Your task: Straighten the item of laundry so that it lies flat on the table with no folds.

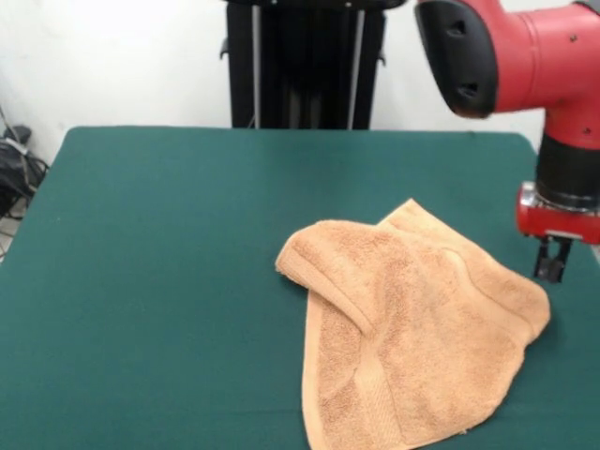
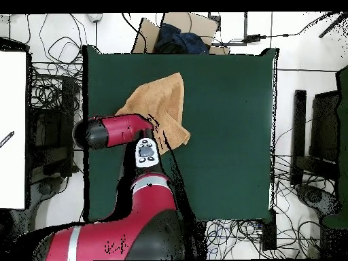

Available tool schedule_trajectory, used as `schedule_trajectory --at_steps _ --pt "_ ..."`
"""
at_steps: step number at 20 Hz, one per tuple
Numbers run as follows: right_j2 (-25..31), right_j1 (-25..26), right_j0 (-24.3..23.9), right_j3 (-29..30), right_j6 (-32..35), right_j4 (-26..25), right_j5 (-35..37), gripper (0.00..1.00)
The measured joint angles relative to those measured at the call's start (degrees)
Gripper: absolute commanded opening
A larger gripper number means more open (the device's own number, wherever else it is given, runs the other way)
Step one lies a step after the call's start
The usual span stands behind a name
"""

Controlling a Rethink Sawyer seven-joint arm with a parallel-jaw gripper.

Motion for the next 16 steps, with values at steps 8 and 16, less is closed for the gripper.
schedule_trajectory --at_steps 8,16 --pt "-0.36 -6.26 -1.41 4.13 0.0 0.0 0.01 0.0" --pt "-1.73 -11.06 -0.96 5.33 0.0 -0.01 0.02 0.0"
